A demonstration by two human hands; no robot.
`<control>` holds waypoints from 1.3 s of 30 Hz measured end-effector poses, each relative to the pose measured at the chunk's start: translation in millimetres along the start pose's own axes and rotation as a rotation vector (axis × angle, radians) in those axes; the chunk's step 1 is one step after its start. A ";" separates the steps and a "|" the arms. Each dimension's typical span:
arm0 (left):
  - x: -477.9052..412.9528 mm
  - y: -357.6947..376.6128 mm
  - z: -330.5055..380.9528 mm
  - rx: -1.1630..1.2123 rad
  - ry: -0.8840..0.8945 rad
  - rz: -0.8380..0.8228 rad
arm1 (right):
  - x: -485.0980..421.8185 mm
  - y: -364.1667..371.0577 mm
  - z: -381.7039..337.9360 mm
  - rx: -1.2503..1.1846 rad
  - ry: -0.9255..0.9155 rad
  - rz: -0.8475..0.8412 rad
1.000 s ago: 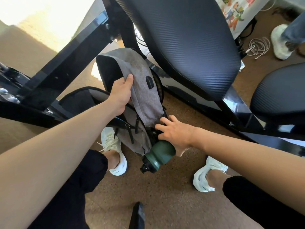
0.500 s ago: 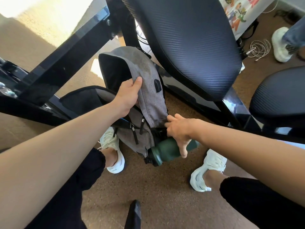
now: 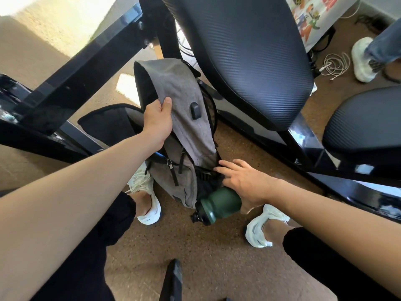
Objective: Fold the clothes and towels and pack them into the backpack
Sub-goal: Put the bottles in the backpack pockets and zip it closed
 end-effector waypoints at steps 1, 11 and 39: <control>2.5 3.3 3.4 0.001 0.018 -0.028 | 3.2 -1.1 2.1 -0.051 0.011 0.021; 12.5 7.6 6.1 -0.061 0.054 -0.018 | 49.9 -33.5 80.5 -1.355 0.341 0.646; 8.2 30.1 -11.8 -0.004 -0.022 -0.062 | -31.7 -34.4 76.7 -1.148 0.544 0.261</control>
Point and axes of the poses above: each hand's wrist, its own x-axis away from the middle knuckle, its own y-axis out of the palm, z = x × y, the point moved 7 cm from there along -x, towards the middle knuckle, and after that the axes turned 2 degrees about z, right-handed, at the moved point
